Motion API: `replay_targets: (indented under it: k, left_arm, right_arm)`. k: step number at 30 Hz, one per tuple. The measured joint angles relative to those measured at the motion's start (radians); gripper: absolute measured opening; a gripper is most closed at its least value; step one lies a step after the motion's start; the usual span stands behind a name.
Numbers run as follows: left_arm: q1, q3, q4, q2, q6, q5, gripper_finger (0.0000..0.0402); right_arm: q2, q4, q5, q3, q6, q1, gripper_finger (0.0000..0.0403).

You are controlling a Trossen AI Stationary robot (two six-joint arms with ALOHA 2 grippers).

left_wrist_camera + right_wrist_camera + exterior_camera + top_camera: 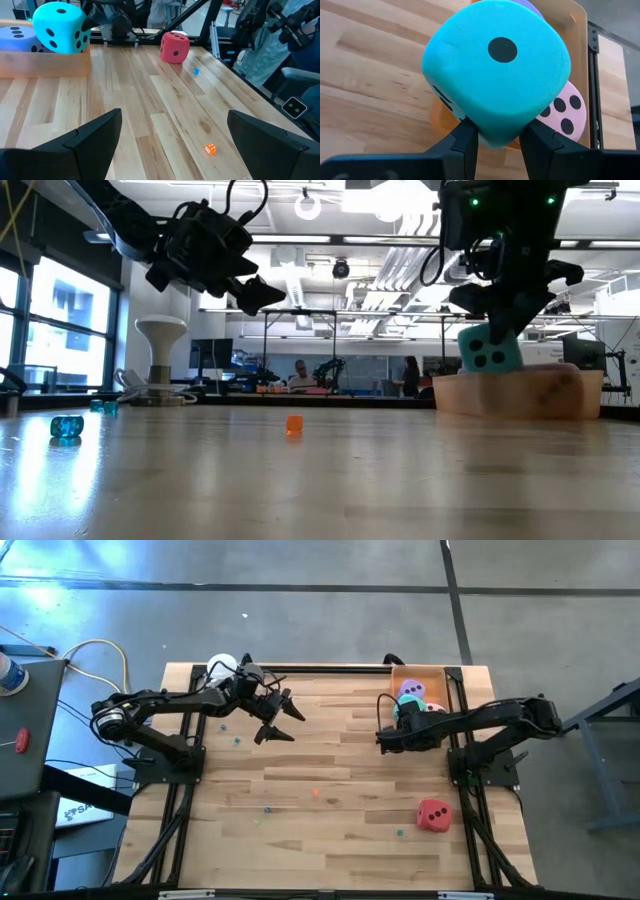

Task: Pick & Place Dice
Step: Put the green large die into the orange bin

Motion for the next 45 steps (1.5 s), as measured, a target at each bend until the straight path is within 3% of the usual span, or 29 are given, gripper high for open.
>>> replay_targets:
  k: [21, 34, 41, 45]
  left_arm:
    - [0.0, 0.0, -0.015, 0.0, 0.005, -0.029, 0.0353]
    - [0.0, 0.0, -0.053, 0.0, 0.004, -0.029, 0.0353]
    - [0.0, 0.0, -0.055, 0.0, 0.005, -0.029, 0.0353]
    - [0.0, 0.0, -0.055, 0.0, 0.005, -0.029, 0.0353]
  right_arm:
    - [0.0, 0.18, 0.038, 0.0, -0.353, 0.017, 0.0098]
    - [0.0, 0.19, -0.046, 0.001, -0.32, -0.036, 0.0096]
    - [0.0, 0.183, -0.06, 0.0, -0.275, -0.036, 0.0255]
    - [0.0, 0.182, -0.05, 0.0, -0.276, -0.036, 0.0315]
